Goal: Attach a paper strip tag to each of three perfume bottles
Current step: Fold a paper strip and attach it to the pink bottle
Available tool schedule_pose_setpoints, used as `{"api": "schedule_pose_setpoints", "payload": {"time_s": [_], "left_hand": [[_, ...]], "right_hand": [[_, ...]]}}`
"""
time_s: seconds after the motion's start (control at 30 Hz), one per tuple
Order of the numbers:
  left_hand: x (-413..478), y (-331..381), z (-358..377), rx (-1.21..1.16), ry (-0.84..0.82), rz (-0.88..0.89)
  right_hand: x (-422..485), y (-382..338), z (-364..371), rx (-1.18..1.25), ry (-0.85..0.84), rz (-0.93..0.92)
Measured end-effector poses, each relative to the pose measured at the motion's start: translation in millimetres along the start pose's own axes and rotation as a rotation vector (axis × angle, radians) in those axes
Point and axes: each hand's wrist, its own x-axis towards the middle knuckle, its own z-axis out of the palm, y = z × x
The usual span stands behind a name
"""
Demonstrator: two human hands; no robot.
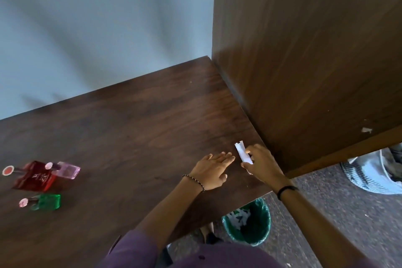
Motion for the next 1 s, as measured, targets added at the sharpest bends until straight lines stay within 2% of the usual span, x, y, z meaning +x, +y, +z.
{"api": "schedule_pose_setpoints", "payload": {"time_s": [0.1,0.7,0.83,1.0], "left_hand": [[0,1,1,-0.026,0.001,0.002],[0,11,9,0.103,-0.042,0.060],[3,15,14,0.135,0.000,0.084],[3,17,21,0.111,0.076,0.070]], "right_hand": [[-1,1,4,0.115,0.046,0.060],[6,19,2,0.122,-0.034,0.000],[8,21,4,0.102,-0.028,-0.017],[11,28,3,0.073,-0.126,-0.050]]}}
